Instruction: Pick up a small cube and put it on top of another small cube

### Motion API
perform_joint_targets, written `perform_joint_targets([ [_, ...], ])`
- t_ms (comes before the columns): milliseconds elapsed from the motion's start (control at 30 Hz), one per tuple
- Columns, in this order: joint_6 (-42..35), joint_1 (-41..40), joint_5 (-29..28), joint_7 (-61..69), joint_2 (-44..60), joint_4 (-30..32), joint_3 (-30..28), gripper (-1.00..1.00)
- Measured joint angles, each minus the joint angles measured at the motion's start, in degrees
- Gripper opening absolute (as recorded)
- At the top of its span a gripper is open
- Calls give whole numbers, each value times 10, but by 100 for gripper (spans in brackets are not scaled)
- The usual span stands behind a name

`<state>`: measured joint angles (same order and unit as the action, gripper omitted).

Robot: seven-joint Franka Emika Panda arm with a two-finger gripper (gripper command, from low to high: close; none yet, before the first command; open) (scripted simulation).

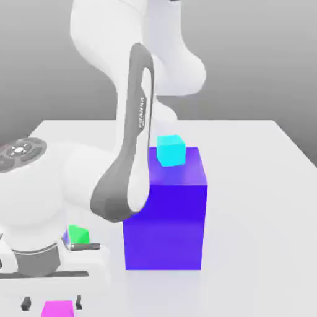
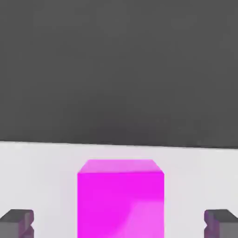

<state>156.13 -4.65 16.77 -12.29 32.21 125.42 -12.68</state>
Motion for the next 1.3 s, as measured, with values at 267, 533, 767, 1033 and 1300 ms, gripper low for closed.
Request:
perform_joint_targets([
  [267, -13, 5, -7, -5, -16, 4, -7, -100],
  [533, -61, 38, -86, -99, -170, 108, -90, -100],
  [767, -48, 21, -187, -228, -307, 247, -144, -100],
  [1033, 7, -3, -213, -290, -366, 353, -150, -100],
  [1300, 93, -11, -72, -191, -265, 350, -108, 100],
])
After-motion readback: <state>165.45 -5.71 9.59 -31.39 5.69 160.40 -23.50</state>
